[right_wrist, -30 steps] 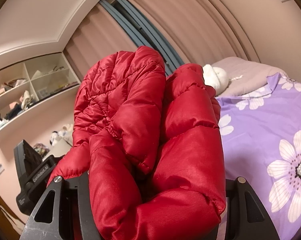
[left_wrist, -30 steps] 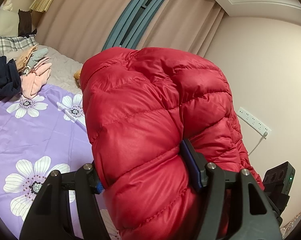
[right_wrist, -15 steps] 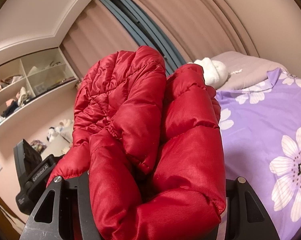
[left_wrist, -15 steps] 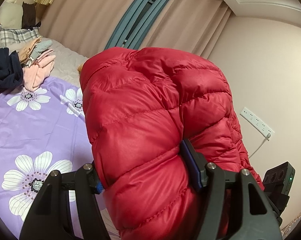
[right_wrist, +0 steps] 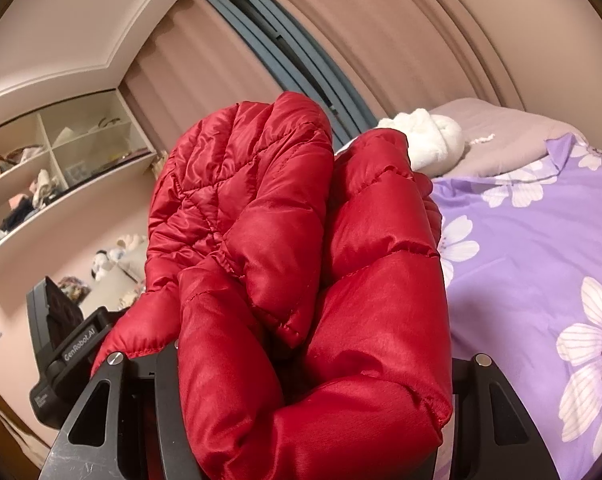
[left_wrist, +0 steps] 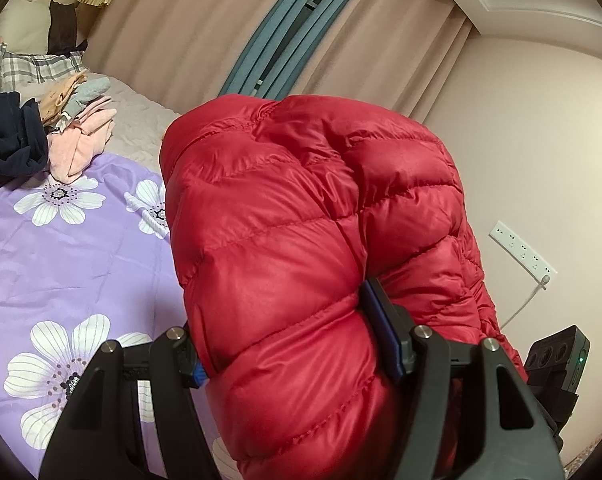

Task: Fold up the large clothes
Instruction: 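Lift the folded jacket bundle off the bedcover with both tools and hold it, then lower the jacket bundle onto the bedcover and open both tools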

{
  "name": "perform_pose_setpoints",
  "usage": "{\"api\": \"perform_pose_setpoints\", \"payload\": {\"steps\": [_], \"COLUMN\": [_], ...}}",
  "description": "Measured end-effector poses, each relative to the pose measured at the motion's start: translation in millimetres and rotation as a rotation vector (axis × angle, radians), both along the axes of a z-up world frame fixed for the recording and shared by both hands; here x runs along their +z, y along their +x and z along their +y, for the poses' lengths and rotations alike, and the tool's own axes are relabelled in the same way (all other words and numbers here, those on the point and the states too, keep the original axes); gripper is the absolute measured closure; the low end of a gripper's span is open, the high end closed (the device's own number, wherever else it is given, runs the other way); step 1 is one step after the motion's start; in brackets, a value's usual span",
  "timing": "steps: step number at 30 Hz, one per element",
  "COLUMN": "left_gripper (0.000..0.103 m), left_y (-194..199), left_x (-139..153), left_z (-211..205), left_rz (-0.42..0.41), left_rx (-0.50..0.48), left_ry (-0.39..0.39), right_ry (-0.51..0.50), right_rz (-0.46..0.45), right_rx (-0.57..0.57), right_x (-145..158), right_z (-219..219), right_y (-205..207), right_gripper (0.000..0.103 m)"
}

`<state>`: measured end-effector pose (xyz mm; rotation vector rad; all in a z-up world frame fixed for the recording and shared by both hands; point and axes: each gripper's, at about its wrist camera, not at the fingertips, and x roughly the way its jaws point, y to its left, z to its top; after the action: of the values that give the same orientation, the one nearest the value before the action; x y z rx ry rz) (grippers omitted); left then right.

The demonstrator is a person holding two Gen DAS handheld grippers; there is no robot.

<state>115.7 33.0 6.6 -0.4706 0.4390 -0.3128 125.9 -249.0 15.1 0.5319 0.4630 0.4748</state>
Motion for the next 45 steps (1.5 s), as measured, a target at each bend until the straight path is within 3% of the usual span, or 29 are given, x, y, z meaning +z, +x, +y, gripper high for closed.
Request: {"api": "perform_pose_setpoints", "payload": {"steps": [23,38,45], "left_gripper": [0.039,0.039,0.037], "left_y": [26.4,70.4,110.8], "left_x": [-12.6,-10.3,-35.2], "left_z": [38.9,63.1,74.3], "left_rz": [0.011,0.013,0.053], "left_rx": [0.049,0.07,0.086], "left_ry": [-0.004,0.02,0.049], "right_ry": [-0.043,-0.086,-0.128], "right_rz": [0.001,-0.004,0.035], "right_rx": [0.053,0.066,0.073], "right_x": [-6.1,-3.6,-22.4], "right_z": [42.7,70.1,86.4], "right_y": [32.9,67.5,94.9], "right_gripper": [0.043,0.043,0.043]}}
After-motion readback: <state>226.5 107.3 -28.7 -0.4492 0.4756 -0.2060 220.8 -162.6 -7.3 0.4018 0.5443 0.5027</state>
